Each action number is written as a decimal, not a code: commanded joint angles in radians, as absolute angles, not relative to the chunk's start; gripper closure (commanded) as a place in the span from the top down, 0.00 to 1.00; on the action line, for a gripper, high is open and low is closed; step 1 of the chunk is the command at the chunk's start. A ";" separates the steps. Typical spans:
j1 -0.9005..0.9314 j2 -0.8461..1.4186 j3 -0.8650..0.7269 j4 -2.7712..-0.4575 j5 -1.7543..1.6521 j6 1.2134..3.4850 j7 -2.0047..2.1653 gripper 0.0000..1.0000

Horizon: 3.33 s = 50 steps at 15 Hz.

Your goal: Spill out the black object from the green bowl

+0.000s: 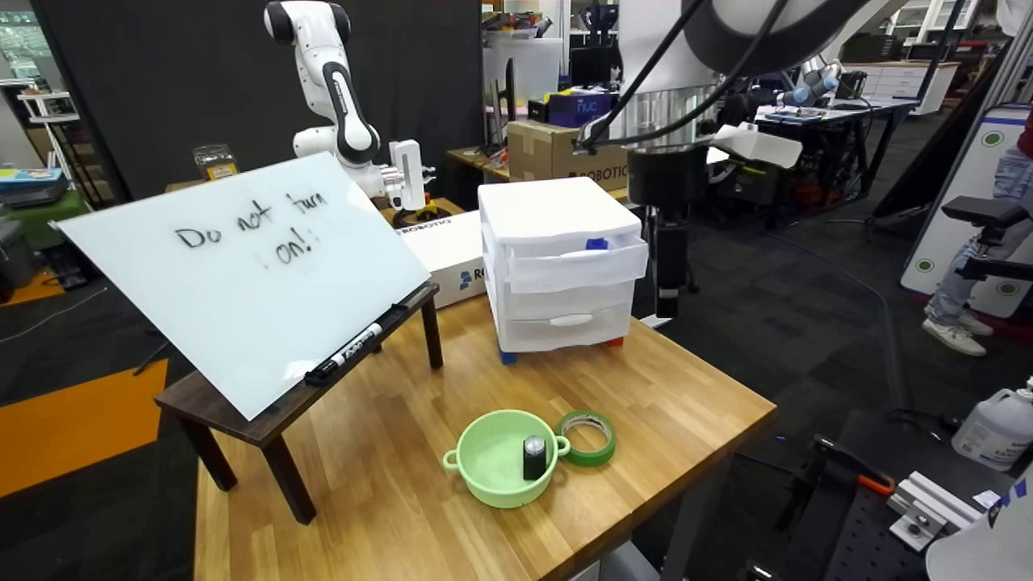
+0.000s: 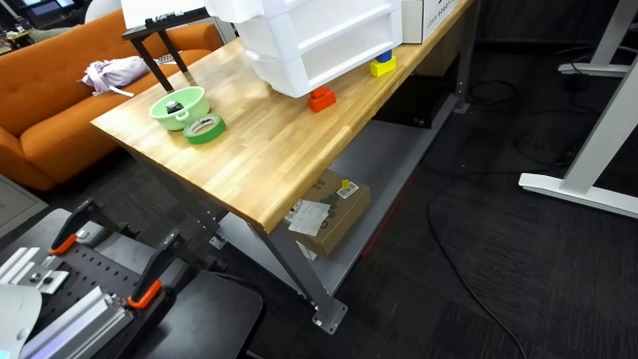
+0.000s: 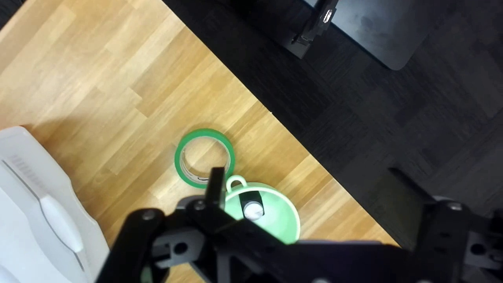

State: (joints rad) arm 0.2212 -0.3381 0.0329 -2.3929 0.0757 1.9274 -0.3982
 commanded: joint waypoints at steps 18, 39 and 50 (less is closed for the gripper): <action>0.193 -0.049 0.086 -2.156 0.174 1.998 -0.498 1.00; 0.159 0.084 0.102 -2.026 0.126 2.056 -0.478 1.00; 0.146 0.253 0.128 -1.861 0.116 1.977 -0.505 1.00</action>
State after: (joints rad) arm 0.1773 0.2006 0.0978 -1.9299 0.1188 2.0320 -0.4888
